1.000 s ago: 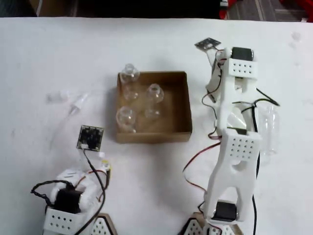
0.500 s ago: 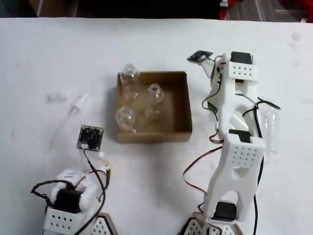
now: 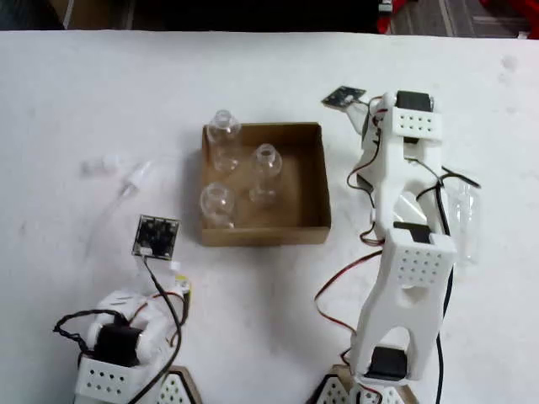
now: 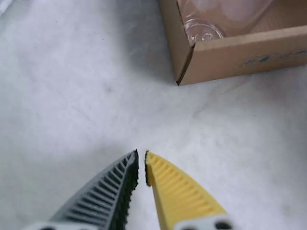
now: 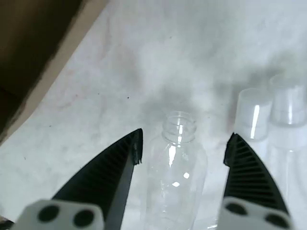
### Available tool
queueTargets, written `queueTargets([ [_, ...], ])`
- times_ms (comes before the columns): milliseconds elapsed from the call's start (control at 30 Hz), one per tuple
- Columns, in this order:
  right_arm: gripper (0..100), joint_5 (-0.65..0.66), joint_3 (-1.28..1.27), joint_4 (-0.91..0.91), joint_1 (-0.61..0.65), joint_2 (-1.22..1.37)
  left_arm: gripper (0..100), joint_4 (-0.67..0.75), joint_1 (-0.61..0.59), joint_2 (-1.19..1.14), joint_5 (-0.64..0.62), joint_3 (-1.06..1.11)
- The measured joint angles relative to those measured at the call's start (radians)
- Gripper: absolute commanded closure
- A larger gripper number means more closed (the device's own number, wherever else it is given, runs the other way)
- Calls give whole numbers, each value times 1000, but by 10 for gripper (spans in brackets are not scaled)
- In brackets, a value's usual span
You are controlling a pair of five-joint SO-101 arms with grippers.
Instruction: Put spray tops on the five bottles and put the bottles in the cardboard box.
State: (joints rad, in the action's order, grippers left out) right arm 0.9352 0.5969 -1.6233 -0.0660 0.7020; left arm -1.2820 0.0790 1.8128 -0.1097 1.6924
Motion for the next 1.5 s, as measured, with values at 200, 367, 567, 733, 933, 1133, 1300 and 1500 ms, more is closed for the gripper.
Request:
queueTargets([
  [200,754,0,0,0,-2,20,969,0,0,0,0,0],
  [367,755,0,0,0,-2,20,969,0,0,0,0,0],
  [567,755,0,0,11,-2,20,969,0,0,0,0,0],
  [733,755,0,0,11,-2,20,969,0,0,0,0,0],
  [933,755,0,0,11,-2,20,969,0,0,0,0,0],
  [1133,755,0,0,11,-2,20,969,0,0,0,0,0],
  [1300,755,0,0,11,-2,44,969,0,0,0,0,0],
  [1500,755,0,0,21,-2,84,969,0,0,0,0,0],
])
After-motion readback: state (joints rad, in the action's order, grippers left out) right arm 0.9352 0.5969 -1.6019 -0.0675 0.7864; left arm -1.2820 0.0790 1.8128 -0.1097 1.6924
